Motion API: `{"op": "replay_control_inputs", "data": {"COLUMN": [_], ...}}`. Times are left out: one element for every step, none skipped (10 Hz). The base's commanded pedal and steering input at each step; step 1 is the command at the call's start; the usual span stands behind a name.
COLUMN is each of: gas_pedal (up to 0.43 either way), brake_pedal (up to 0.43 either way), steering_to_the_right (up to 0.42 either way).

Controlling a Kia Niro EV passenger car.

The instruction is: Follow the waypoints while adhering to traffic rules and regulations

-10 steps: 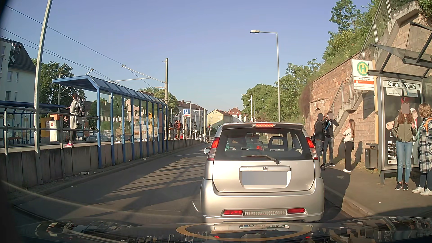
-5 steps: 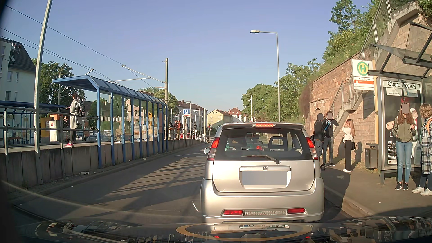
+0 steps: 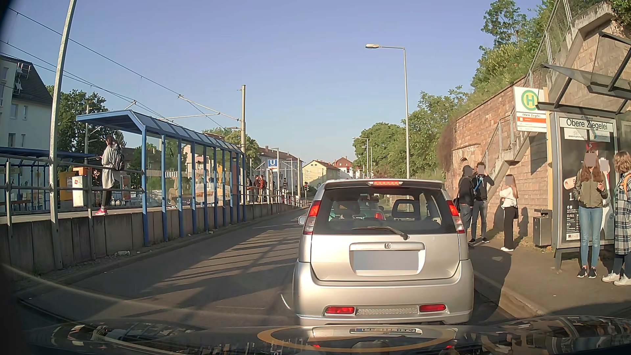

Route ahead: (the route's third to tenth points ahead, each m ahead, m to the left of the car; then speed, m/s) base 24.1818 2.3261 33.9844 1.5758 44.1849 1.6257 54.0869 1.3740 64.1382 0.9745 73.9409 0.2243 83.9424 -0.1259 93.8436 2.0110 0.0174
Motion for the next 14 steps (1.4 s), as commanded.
{"op": "replay_control_inputs", "data": {"gas_pedal": [0.000, 0.000, 0.000, 0.000, 0.000, 0.000, 0.000, 0.000, 0.000, 0.000, 0.000, 0.000, 0.000, 0.000], "brake_pedal": [0.177, 0.177, 0.177, 0.177, 0.177, 0.177, 0.177, 0.177, 0.177, 0.177, 0.177, 0.177, 0.177, 0.177], "steering_to_the_right": [-0.004, -0.004, -0.004, -0.004, -0.004, -0.004, -0.004, -0.004, -0.004, -0.004, -0.004, -0.005, -0.004, -0.004]}}
